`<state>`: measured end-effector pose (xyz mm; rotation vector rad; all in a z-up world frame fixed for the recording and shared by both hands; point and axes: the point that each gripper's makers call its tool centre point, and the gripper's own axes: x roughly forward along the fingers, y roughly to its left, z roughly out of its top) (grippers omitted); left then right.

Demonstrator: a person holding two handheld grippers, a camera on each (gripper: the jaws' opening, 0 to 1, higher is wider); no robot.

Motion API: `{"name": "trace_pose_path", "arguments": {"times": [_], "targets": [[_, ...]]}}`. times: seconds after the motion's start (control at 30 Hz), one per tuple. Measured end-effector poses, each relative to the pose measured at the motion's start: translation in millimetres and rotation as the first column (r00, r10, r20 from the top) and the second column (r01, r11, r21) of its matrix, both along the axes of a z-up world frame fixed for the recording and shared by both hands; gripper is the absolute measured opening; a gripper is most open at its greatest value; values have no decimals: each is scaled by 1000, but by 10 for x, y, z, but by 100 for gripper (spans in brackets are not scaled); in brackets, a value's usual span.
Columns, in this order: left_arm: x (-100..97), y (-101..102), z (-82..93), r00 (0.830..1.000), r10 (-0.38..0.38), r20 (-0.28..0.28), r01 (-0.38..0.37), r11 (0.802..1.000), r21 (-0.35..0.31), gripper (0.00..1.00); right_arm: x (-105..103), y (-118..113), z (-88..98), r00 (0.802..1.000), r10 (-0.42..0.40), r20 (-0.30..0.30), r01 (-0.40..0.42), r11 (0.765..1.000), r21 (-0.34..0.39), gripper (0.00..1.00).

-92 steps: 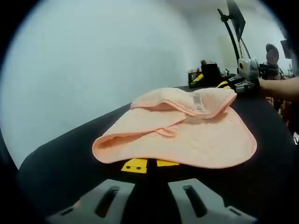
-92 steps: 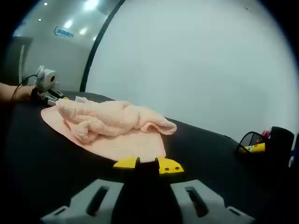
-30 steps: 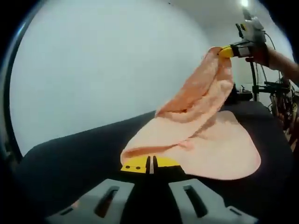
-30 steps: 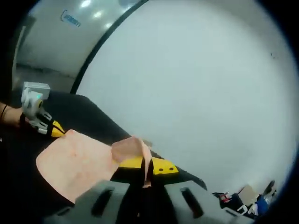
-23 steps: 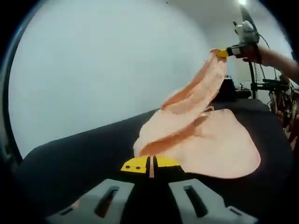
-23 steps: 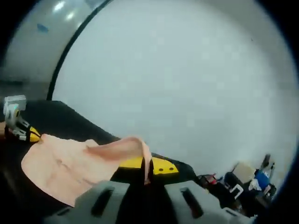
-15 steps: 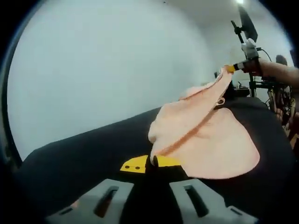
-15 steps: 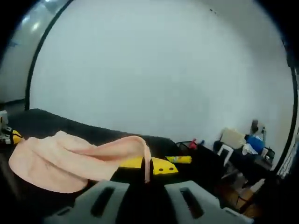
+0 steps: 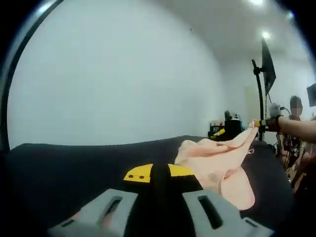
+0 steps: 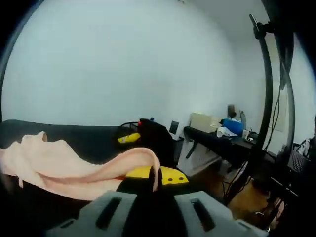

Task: Fold the towel on the table until its edges align and the towel forms a compact rectangular stack.

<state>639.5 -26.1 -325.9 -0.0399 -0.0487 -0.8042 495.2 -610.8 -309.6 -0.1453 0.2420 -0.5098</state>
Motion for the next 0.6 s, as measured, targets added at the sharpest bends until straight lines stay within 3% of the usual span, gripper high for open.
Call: {"name": "trace_pose_path", "arguments": {"times": [0.07,0.17,0.2,0.27,0.4,0.5,0.6], "targets": [[-56,-77,-58,1000,-31,-2,31,999,41,12,111,109,-335,991,61,-115,-59,998,27,7],[-152,-232,-199,996,-89,-5,89,987,132,14,122,236,-540,988,84,-127,-78,996,47,30],[-154,-246,-258,996,-94,3,93,981,170,15,106,247,-546,988,79,-130,-76,997,27,32],[-135,-261,-411,995,-89,-39,96,966,239,16,67,236,-477,994,44,-101,-45,999,-13,31],[-74,-204,-338,997,-67,-38,73,979,190,16,-49,385,-199,998,34,-52,-40,994,-105,30],[-17,-79,-334,998,-23,-64,33,988,153,16,-200,288,100,999,-3,36,6,998,-59,29],[-24,-90,-336,996,-11,-89,23,990,142,16,-331,294,266,1000,5,19,-4,997,-75,28]]}}
